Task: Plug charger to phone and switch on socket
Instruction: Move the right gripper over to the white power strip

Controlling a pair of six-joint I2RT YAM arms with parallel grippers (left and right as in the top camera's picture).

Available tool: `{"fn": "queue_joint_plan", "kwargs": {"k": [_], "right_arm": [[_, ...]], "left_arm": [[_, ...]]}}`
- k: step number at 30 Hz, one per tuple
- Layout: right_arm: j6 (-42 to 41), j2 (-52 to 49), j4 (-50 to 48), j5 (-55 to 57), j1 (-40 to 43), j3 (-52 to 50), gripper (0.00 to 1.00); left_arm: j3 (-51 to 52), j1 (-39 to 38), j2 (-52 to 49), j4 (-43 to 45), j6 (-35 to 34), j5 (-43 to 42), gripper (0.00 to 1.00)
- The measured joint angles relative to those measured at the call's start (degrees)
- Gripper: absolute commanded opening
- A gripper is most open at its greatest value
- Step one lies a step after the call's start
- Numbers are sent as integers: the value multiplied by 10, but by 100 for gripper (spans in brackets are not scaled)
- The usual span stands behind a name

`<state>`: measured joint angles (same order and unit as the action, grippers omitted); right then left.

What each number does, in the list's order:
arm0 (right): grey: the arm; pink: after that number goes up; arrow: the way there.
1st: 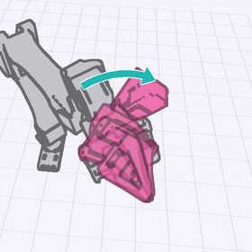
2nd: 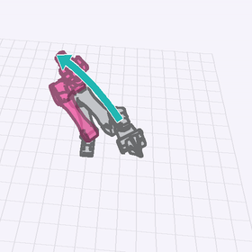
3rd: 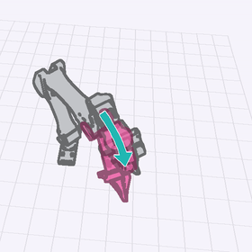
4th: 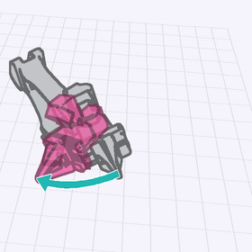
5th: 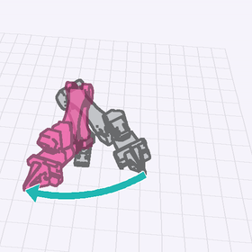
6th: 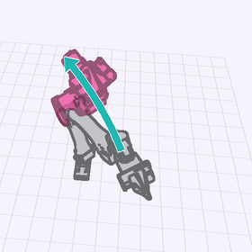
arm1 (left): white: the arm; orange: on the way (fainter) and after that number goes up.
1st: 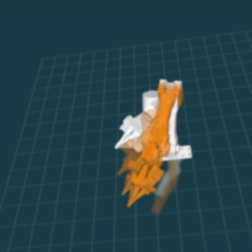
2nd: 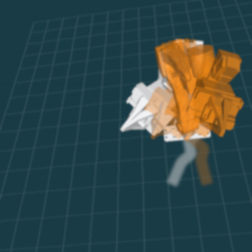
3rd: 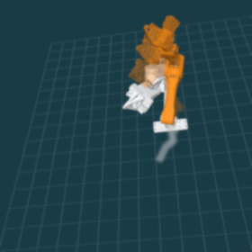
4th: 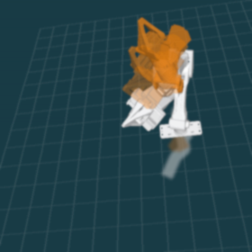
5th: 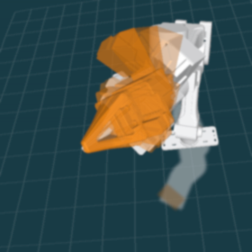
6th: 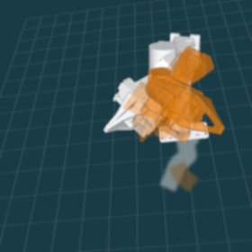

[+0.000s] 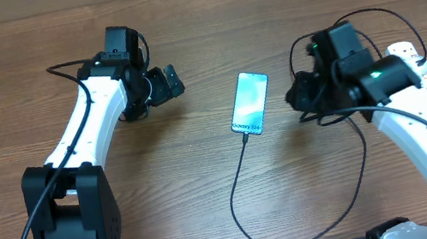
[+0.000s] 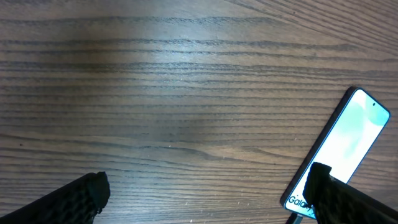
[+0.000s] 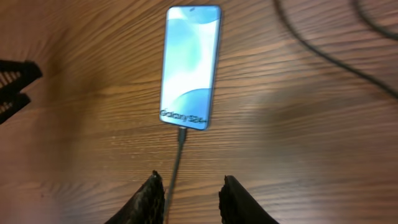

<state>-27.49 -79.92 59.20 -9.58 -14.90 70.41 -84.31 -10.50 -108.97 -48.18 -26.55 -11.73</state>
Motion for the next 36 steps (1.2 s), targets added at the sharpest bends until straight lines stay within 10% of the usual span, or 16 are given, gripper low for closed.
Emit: {"fn": "queue_joint_plan", "kwargs": {"k": [24, 36], "right_arm": [[100, 0, 75, 73, 107, 7, 32], [98, -23, 65, 86, 107, 7, 65]], "left_arm": [[0, 0, 0, 1, 0, 0, 100], [0, 0, 0, 1, 0, 0, 100]]}}
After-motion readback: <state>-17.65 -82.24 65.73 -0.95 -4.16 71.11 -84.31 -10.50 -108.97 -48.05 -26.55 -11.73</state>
